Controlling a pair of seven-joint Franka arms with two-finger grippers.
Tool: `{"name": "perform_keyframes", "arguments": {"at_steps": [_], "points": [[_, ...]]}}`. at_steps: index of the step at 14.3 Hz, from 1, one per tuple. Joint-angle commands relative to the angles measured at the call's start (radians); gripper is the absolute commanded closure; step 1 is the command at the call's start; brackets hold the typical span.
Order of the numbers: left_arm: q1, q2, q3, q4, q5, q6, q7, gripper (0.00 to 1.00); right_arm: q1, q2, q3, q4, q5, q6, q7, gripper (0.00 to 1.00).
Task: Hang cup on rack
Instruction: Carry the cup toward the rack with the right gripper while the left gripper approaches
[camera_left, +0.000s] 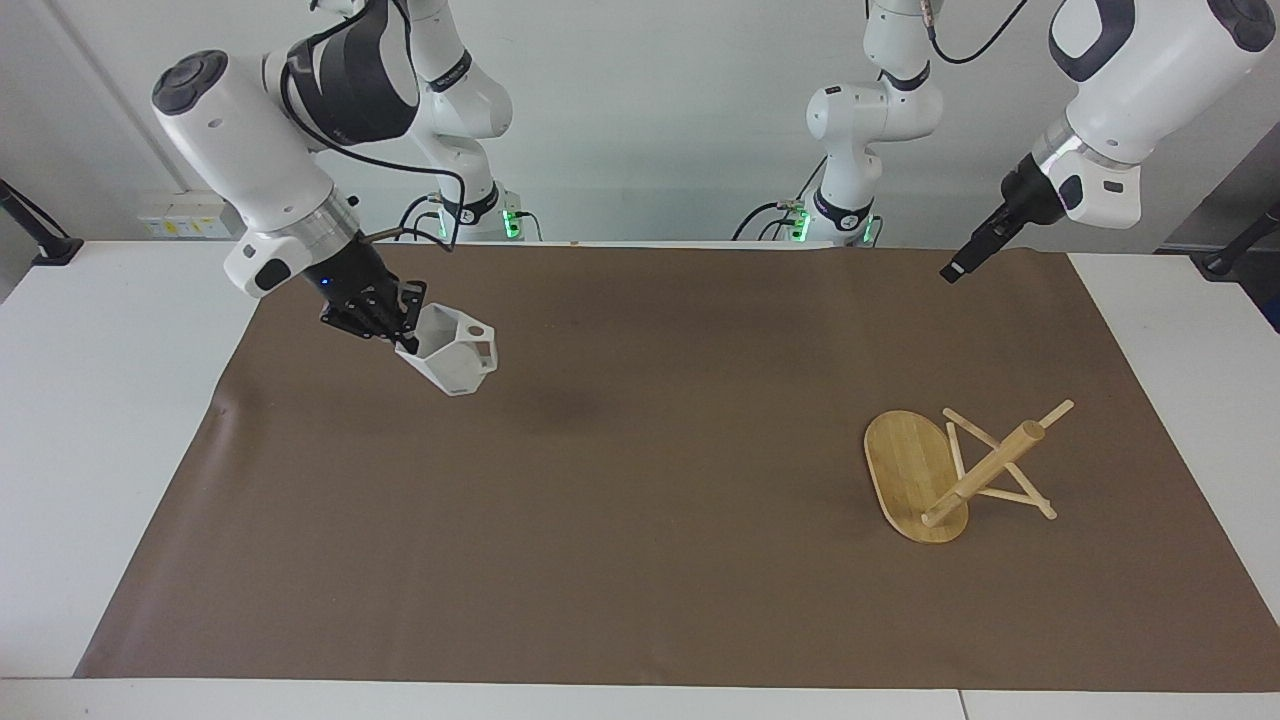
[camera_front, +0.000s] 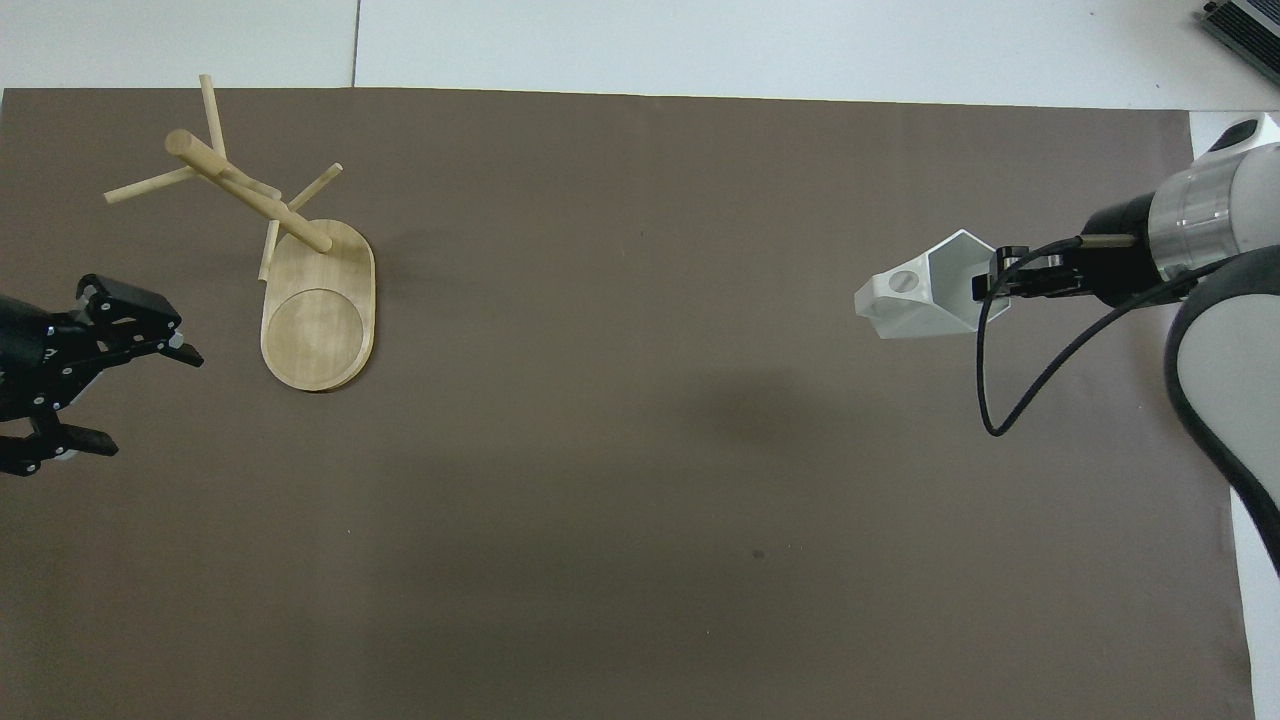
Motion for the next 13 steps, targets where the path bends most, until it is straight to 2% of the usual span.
{"name": "perform_keyframes", "arguments": {"at_steps": [1, 4, 5, 7, 9, 11, 13], "points": [[0.005, -0.027, 0.008, -0.028, -0.098, -0.016, -0.201, 0.0, -0.011, -0.034, 0.037, -0.014, 0.103, -0.011, 0.029, 1.0], [0.03, -0.049, 0.015, -0.072, -0.243, 0.028, -0.415, 0.0, -0.002, -0.044, 0.135, -0.014, 0.118, 0.012, 0.094, 1.0], [0.018, -0.049, 0.014, -0.077, -0.254, 0.056, -0.464, 0.0, 0.011, -0.044, 0.161, -0.017, 0.12, 0.057, 0.143, 1.0], [-0.029, -0.053, -0.012, -0.087, -0.243, 0.091, -0.48, 0.0, 0.092, -0.044, 0.171, -0.026, 0.12, 0.172, 0.247, 1.0], [-0.03, -0.058, -0.018, -0.104, -0.258, 0.116, -0.593, 0.0, 0.149, -0.041, 0.171, -0.029, 0.121, 0.217, 0.297, 1.0], [-0.025, -0.096, -0.008, -0.185, -0.385, 0.16, -0.621, 0.0, 0.186, -0.038, 0.171, -0.029, 0.205, 0.23, 0.3, 1.0], [-0.007, -0.098, -0.009, -0.221, -0.48, 0.276, -0.621, 0.0, 0.231, -0.032, 0.171, -0.034, 0.251, 0.278, 0.312, 1.0]]}}
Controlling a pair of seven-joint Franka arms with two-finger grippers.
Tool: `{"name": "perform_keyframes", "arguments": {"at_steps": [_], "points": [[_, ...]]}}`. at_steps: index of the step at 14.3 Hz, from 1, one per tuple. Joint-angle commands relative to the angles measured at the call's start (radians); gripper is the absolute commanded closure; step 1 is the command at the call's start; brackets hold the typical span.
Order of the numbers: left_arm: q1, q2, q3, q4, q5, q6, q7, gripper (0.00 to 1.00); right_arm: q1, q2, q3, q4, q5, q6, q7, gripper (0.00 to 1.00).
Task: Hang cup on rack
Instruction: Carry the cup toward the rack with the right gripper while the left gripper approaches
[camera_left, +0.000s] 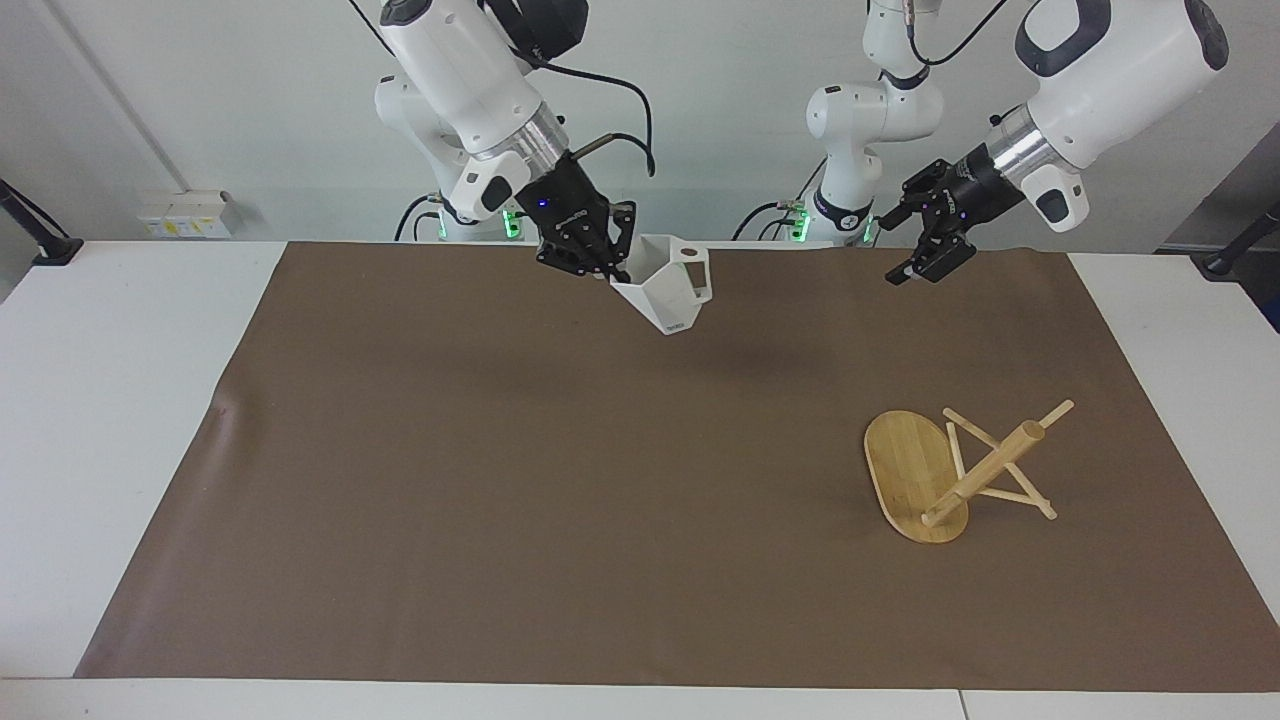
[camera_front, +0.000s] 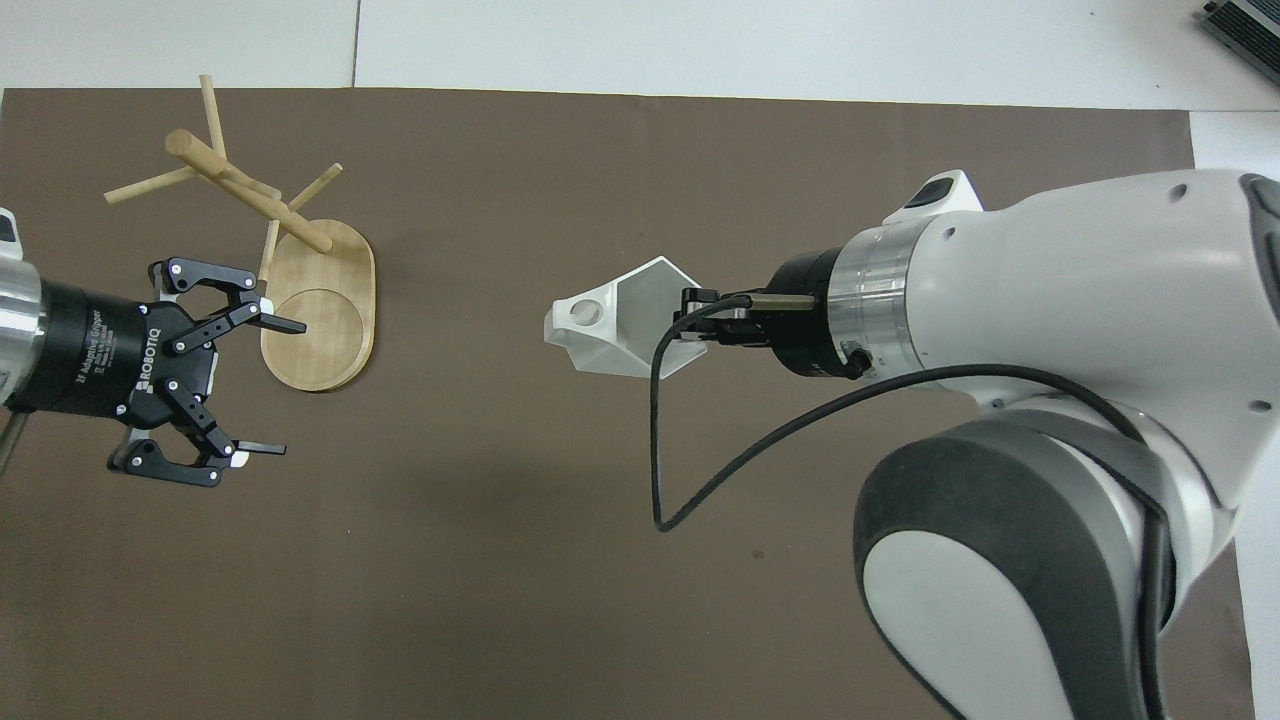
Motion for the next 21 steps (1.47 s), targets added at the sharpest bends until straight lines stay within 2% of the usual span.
{"name": "perform_keyframes", "arguments": {"at_steps": [1, 3, 5, 8, 11, 14, 19, 21], "points": [[0.016, -0.039, 0.008, -0.088, -0.151, 0.129, -0.014, 0.0, 0.043, 0.001, -0.002, -0.02, 0.065, 0.053, 0.022, 1.0], [0.014, -0.025, 0.008, -0.092, -0.184, 0.163, -0.013, 0.0, 0.07, 0.026, -0.002, -0.018, 0.089, 0.059, 0.013, 1.0], [0.008, -0.025, 0.008, -0.096, -0.235, 0.162, -0.014, 0.0, 0.127, 0.064, -0.002, -0.017, 0.089, 0.126, 0.016, 1.0], [-0.001, -0.024, 0.006, -0.085, -0.226, 0.119, -0.013, 0.0, 0.192, 0.115, -0.002, -0.011, 0.092, 0.213, 0.025, 1.0], [0.011, -0.022, 0.006, -0.077, -0.212, 0.09, -0.019, 0.0, 0.193, 0.115, 0.001, -0.005, 0.143, 0.208, 0.035, 1.0], [0.014, -0.033, 0.008, -0.086, -0.143, 0.033, -0.007, 0.0, 0.209, 0.116, 0.001, 0.026, 0.144, 0.196, 0.033, 1.0], [0.014, -0.062, 0.006, -0.148, -0.14, 0.053, -0.008, 0.0, 0.209, 0.125, 0.041, 0.11, 0.166, 0.19, 0.025, 1.0], [0.026, -0.06, 0.009, -0.136, -0.15, 0.039, -0.011, 0.0, 0.213, 0.132, 0.045, 0.12, 0.166, 0.191, 0.025, 1.0]]}}
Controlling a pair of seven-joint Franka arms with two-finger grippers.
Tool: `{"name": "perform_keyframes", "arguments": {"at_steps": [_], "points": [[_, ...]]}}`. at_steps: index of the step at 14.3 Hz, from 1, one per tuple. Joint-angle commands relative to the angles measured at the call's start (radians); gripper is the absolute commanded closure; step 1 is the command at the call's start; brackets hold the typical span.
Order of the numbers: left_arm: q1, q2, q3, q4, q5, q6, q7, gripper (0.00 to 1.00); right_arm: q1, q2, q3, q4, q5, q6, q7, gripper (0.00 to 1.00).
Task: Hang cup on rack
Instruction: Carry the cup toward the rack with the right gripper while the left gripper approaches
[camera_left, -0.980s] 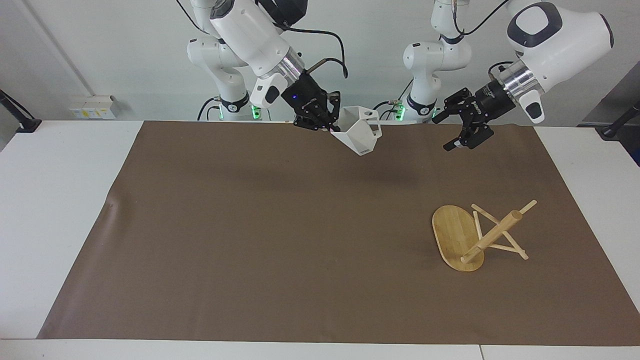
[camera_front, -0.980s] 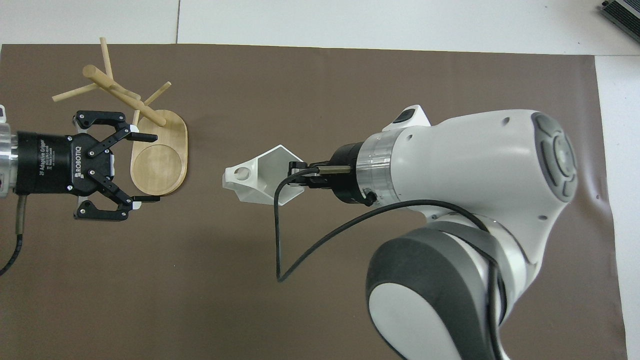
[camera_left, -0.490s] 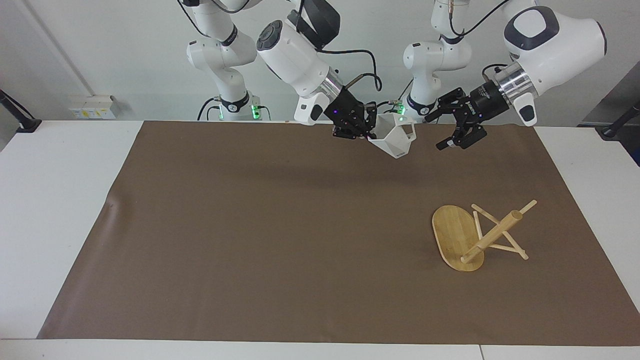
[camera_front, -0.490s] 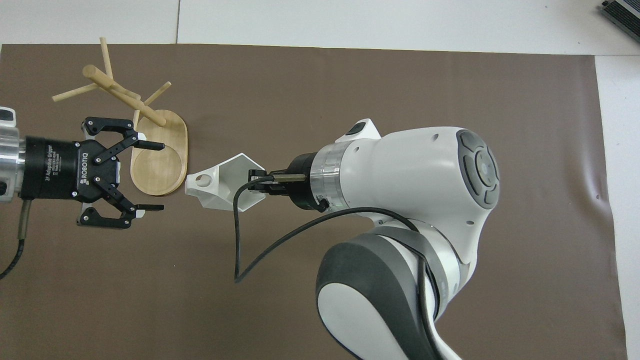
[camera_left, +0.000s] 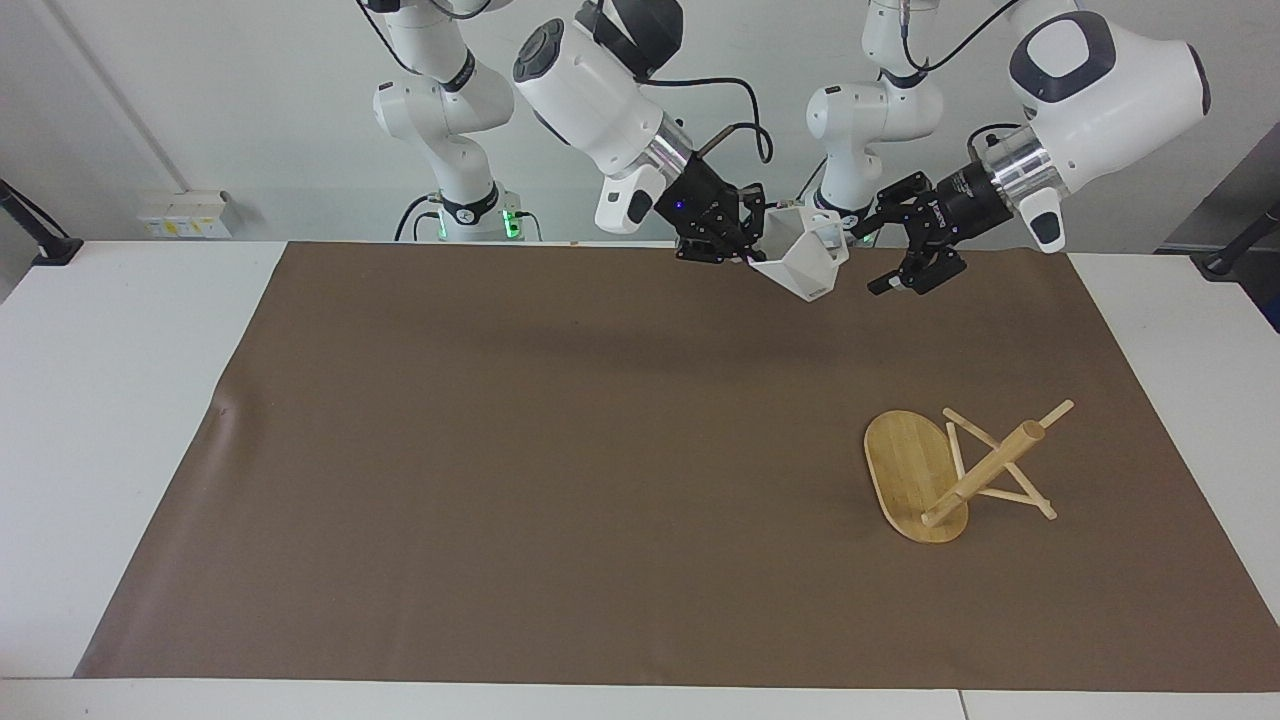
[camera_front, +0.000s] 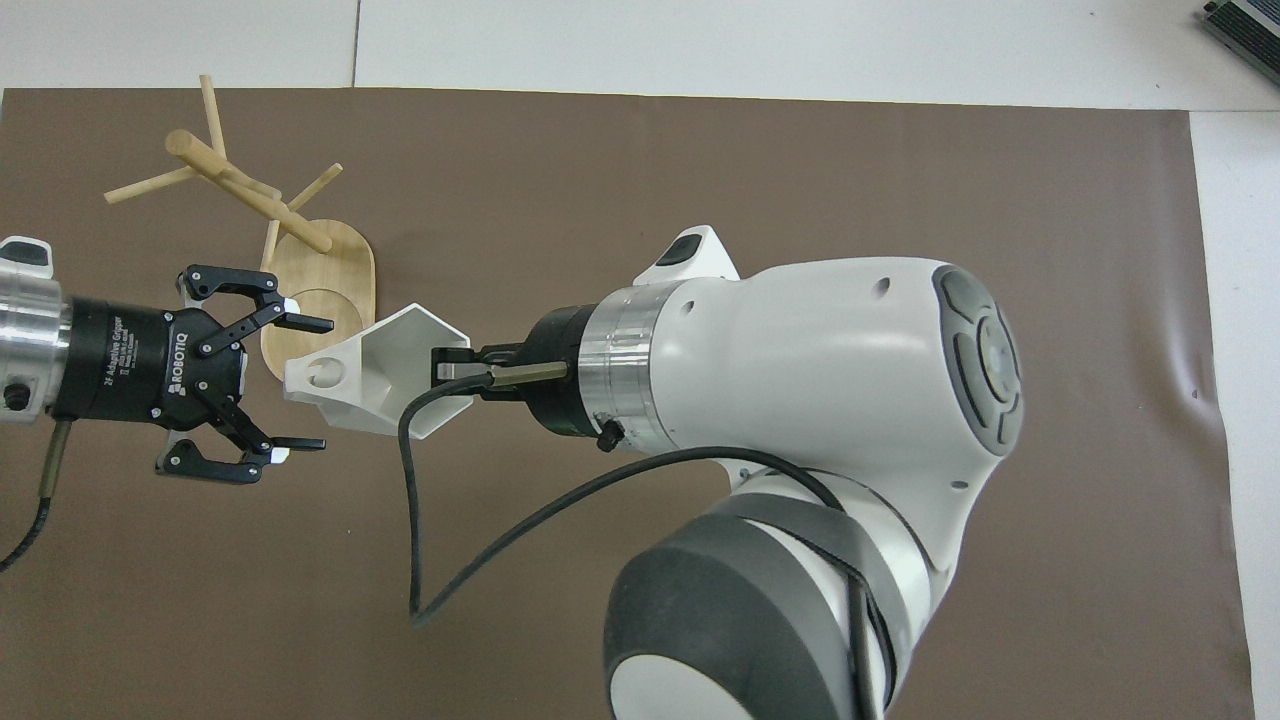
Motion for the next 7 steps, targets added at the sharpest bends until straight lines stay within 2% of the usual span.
{"name": "perform_keyframes", "arguments": {"at_steps": [1, 7], "points": [[0.041, -0.037, 0.003, -0.024, -0.003, -0.03, -0.01, 0.0, 0.013, 0.015, 0.014, 0.028, 0.026, -0.004, 0.003, 1.0], [0.089, -0.041, 0.005, 0.008, -0.052, -0.142, -0.004, 0.0, 0.023, 0.015, 0.017, 0.028, 0.026, 0.002, 0.005, 1.0]]}}
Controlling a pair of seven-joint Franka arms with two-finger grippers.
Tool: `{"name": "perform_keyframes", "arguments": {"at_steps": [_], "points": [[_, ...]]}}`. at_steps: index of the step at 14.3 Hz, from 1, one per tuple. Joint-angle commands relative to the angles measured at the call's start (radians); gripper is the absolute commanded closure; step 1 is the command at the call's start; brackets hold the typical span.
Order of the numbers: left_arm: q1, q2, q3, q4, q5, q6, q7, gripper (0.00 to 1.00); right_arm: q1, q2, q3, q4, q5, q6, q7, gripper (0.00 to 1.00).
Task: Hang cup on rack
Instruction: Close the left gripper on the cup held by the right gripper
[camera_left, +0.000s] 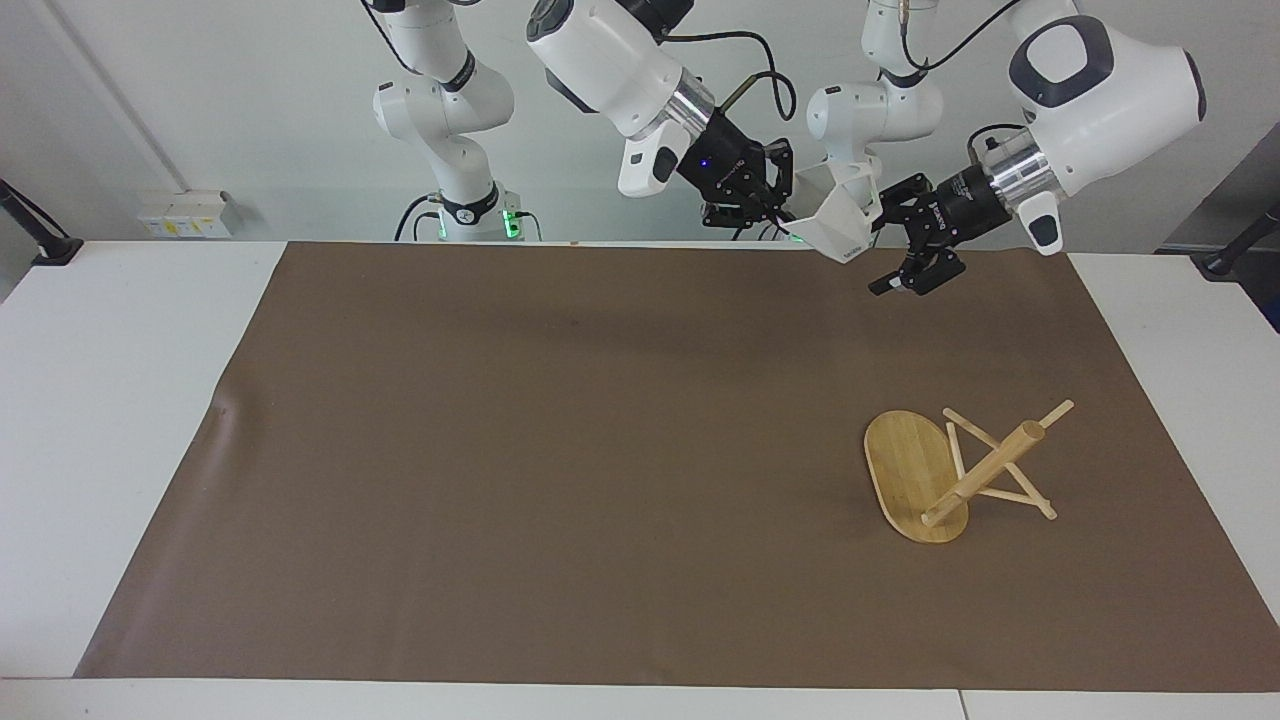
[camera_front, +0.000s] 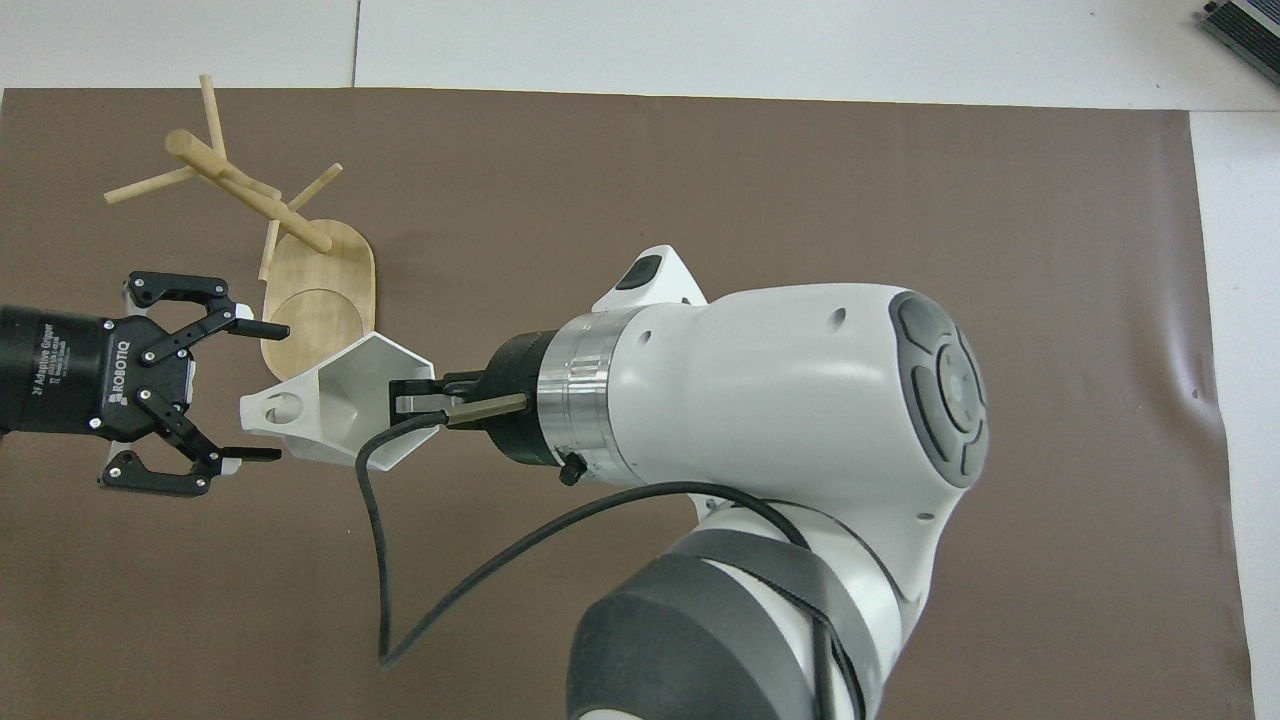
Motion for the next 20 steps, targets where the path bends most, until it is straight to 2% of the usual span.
{"name": "perform_keyframes", "arguments": {"at_steps": [1, 9, 19, 20], "points": [[0.018, -0.019, -0.004, -0.001, -0.017, -0.057, -0.005, 0.0, -0.003, 0.013, 0.009, 0.021, 0.025, 0.002, 0.005, 1.0], [0.003, -0.028, -0.017, -0.01, -0.082, -0.025, -0.03, 0.0, 0.002, 0.013, 0.009, 0.019, 0.025, -0.003, 0.005, 1.0], [-0.014, -0.067, -0.023, -0.047, -0.087, -0.037, -0.039, 0.0, 0.002, 0.014, 0.007, 0.019, 0.024, -0.006, 0.006, 1.0], [-0.014, -0.068, -0.023, -0.047, -0.087, -0.037, -0.043, 0.07, 0.002, 0.014, 0.007, 0.019, 0.024, -0.006, 0.005, 1.0]]}}
